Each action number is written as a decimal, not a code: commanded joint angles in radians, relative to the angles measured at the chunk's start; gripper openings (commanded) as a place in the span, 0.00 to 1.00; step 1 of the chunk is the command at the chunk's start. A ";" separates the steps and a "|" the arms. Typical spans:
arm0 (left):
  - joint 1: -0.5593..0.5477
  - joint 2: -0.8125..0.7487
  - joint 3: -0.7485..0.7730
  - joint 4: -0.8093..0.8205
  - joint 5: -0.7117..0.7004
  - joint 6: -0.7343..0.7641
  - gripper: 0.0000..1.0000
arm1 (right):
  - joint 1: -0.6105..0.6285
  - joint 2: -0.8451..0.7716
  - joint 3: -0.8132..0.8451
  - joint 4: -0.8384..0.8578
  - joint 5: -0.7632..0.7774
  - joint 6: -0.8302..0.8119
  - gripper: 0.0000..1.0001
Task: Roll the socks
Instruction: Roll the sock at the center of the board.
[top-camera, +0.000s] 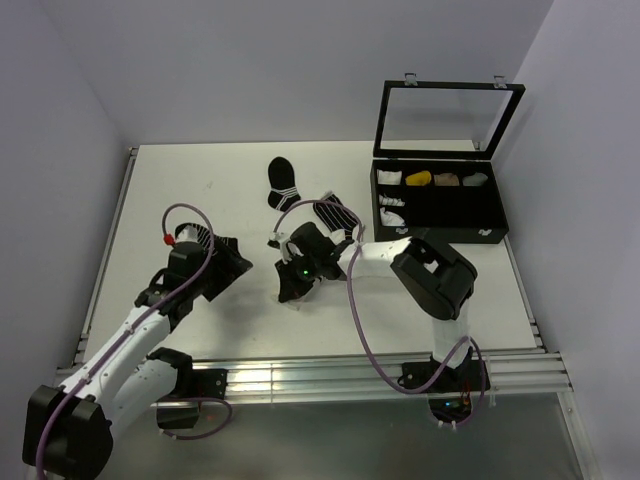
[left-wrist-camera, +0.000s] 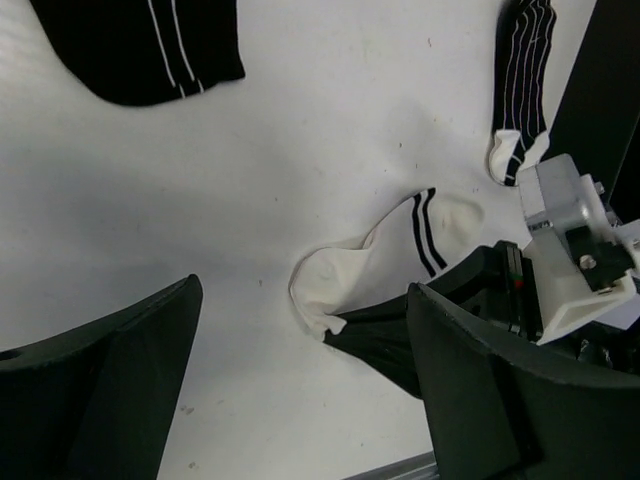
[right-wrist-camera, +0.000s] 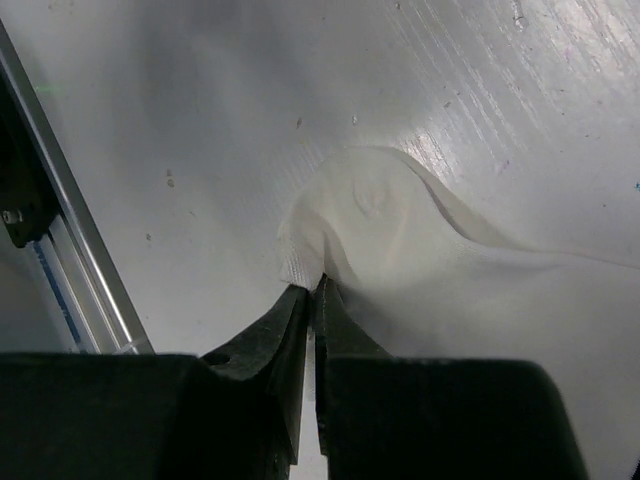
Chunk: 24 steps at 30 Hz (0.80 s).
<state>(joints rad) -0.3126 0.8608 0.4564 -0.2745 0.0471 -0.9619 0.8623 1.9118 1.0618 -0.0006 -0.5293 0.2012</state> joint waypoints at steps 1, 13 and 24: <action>-0.029 0.020 -0.044 0.135 0.033 -0.124 0.87 | -0.019 0.012 -0.014 0.045 -0.074 0.029 0.04; -0.126 0.161 -0.131 0.308 0.045 -0.327 0.78 | -0.022 0.023 -0.006 0.034 -0.009 0.018 0.06; -0.213 0.291 -0.113 0.391 0.060 -0.396 0.65 | -0.022 0.029 -0.003 0.034 0.012 0.017 0.08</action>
<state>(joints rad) -0.5011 1.1320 0.3283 0.0639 0.0944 -1.3182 0.8440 1.9209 1.0580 0.0093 -0.5606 0.2203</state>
